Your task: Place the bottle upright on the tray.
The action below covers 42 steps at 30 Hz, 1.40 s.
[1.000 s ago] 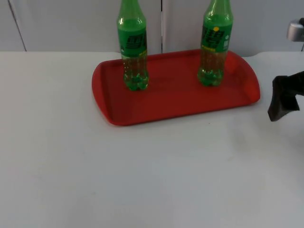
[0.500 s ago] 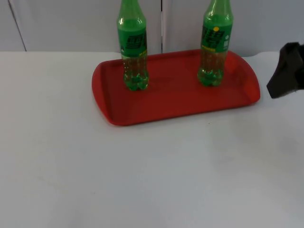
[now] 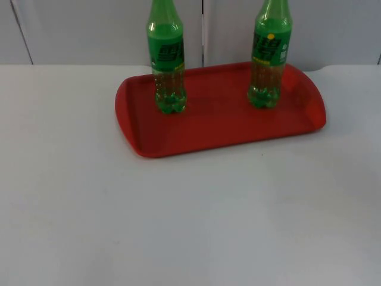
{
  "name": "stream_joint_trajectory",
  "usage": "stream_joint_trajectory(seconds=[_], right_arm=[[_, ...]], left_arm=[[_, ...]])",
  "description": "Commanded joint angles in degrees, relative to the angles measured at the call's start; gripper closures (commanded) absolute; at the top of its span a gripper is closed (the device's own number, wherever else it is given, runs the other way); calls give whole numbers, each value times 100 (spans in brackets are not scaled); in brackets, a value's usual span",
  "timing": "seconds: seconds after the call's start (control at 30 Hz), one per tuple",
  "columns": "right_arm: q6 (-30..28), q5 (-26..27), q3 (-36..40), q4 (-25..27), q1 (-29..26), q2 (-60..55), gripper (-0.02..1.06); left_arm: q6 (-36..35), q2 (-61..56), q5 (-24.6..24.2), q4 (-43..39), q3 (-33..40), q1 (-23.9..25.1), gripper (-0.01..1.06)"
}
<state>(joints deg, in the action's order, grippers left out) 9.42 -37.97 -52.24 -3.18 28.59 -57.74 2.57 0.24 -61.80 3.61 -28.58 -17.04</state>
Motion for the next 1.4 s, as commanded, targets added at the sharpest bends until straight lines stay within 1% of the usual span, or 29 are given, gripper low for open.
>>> stream_joint_trajectory(seconds=[0.0, 0.1, 0.13, 0.4, 0.5, 0.6, 0.63, 0.77, 0.8, 0.97, 1.0, 1.07, 1.13, 1.2, 1.33, 1.37], right_arm=[[-23, -38, 13, -77, 15, 365, -1], [-187, -147, 13, -96, 15, 836, -1], [-187, -147, 13, -96, 15, 836, -1], [-452, -746, 13, -119, 15, 1671, -1], [-526, -772, 89, -119, 15, 1915, -1], [-602, -761, 419, -119, 15, 2452, -1], [-602, -761, 419, -119, 15, 2452, -1], [-602, -761, 922, -119, 15, 3148, -1], [-602, -761, 922, -119, 15, 3148, -1], [-602, -771, 1490, -119, 15, 4097, -1], [-602, -771, 1490, -119, 15, 4097, -1], [-602, -816, 1638, -119, 15, 4463, -1], [-602, -1030, 1720, -119, 15, 4927, -1], [-602, -1093, 1736, -119, 15, 5072, -1], [-602, -1552, 1736, -119, 15, 5672, -1], [-602, -1552, 1736, -119, 15, 5672, -1]], left_arm=[[-51, -24, 20, -26, 28, -21, 0], [-51, -24, 20, -26, 28, -21, 0], [-51, -24, 20, -26, 28, -21, 0], [-51, -24, 20, -26, 28, -21, 0], [-51, -24, 20, -26, 28, -21, 0], [-51, -24, 20, -26, 28, -21, 0], [-51, -24, 20, -26, 28, -21, 0], [-51, -24, 20, -26, 28, -21, 0], [-51, -24, 20, -26, 28, -21, 0], [-51, -24, 20, -26, 28, -21, 0], [-51, -24, 20, -26, 28, -21, 0], [-51, -24, 20, -26, 28, -21, 0], [-51, -24, 20, -26, 28, -21, 0], [-51, -24, 20, -26, 28, -21, 0], [-51, -24, 20, -26, 28, -21, 0], [-51, -24, 20, -26, 28, -21, 0]])
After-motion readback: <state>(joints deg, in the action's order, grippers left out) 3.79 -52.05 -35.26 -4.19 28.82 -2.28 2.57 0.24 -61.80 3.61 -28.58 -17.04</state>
